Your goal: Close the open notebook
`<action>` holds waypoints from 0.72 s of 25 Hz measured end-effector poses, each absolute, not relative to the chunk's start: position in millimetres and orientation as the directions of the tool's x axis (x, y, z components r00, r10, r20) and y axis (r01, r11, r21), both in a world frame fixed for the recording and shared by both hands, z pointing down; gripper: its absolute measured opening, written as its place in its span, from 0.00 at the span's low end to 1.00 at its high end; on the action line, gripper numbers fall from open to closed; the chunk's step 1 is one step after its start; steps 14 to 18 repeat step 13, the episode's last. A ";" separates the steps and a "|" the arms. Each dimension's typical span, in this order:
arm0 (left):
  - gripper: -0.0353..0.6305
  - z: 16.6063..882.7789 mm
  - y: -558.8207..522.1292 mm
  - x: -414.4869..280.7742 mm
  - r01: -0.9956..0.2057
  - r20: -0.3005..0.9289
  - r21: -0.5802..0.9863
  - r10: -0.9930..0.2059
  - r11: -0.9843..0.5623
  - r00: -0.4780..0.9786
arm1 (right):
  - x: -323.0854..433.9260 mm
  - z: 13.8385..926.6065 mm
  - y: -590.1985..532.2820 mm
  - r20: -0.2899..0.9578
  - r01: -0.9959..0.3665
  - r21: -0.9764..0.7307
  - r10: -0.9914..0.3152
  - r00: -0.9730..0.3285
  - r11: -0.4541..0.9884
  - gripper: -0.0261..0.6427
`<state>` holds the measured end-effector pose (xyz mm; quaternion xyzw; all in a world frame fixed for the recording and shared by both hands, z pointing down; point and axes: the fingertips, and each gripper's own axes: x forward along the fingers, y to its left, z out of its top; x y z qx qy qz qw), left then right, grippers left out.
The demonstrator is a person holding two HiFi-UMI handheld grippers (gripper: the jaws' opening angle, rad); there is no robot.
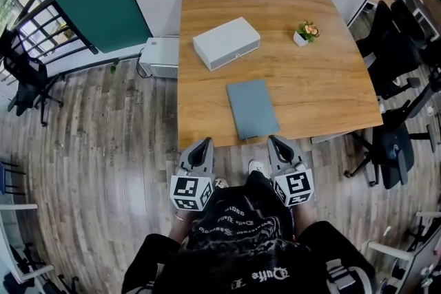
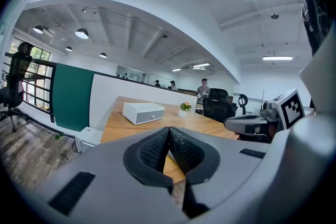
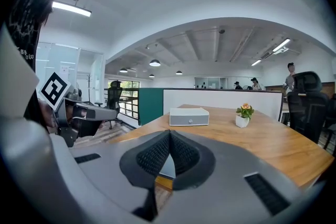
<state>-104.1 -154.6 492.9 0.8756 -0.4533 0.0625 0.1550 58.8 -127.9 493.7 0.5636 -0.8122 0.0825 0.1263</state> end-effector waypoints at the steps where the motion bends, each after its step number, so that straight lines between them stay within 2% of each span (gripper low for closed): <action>1: 0.09 493.3 -155.1 -104.2 -0.814 0.250 0.215 -0.775 -0.540 0.580 | 59.1 494.3 -127.5 0.301 -0.936 0.010 -0.894 -0.333 0.352 0.05; 18: 0.09 497.0 -156.3 -96.4 -0.809 0.261 0.188 -0.766 -0.557 0.588 | 63.3 500.8 -127.4 0.320 -0.937 0.014 -0.890 -0.326 0.348 0.05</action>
